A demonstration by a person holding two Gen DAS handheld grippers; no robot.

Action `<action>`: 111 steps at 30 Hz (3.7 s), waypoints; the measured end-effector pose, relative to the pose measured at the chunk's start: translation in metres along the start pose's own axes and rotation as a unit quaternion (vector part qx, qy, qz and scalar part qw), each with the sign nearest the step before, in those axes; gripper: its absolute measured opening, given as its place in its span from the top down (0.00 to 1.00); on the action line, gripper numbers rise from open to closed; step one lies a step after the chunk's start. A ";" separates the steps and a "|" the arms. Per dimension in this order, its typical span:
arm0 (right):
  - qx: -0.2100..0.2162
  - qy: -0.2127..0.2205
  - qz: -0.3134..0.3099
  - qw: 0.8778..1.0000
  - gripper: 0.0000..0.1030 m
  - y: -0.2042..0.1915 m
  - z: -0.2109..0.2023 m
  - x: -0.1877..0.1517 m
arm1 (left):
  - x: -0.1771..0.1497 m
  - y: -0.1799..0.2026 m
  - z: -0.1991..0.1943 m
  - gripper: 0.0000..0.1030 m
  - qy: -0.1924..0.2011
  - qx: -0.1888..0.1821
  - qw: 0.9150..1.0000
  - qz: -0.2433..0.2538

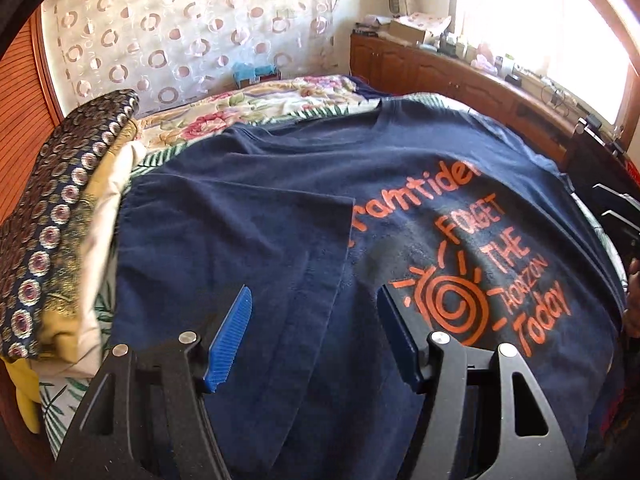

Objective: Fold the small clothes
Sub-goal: 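Reach the right tool to the other sleeve and grasp it, then fold the sleeve inward onto the shirt with the right tool, release, then grasp the shirt's side edge with the right tool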

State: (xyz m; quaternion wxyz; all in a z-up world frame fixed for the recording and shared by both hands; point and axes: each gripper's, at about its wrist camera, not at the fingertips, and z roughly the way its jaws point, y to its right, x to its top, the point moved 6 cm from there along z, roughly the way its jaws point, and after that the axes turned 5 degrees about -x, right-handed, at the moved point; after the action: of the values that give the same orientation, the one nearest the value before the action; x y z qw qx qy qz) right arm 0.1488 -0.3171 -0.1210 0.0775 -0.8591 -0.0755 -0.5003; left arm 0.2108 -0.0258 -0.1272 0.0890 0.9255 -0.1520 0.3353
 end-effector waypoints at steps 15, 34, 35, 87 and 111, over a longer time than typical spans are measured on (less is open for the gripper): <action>-0.046 -0.013 0.014 0.999 0.00 0.031 -0.021 0.001 | -0.006 0.002 0.014 0.19 -0.018 -0.003 1.000 0.000; -0.081 -0.088 0.080 0.990 0.07 0.076 0.027 0.038 | -0.005 0.002 0.015 0.18 -0.019 0.000 1.000 -0.002; -0.079 -0.092 0.086 0.989 0.08 0.077 0.030 0.039 | -0.005 0.002 0.015 0.18 -0.019 -0.001 1.000 -0.002; -0.023 -0.115 0.058 0.991 0.46 0.056 -0.024 0.030 | -0.018 0.049 -0.063 0.18 0.091 -0.058 0.993 -0.041; 0.059 -0.044 -0.062 0.995 0.91 -0.082 0.043 0.135 | -0.029 0.034 -0.068 0.18 0.099 -0.051 0.991 -0.069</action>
State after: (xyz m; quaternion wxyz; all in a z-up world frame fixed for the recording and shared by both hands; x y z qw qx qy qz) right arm 0.2342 -0.2206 -0.0192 0.0935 -0.8678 -0.1619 -0.4605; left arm 0.1376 -0.0328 -0.0917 0.1736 0.8902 -0.0955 0.4102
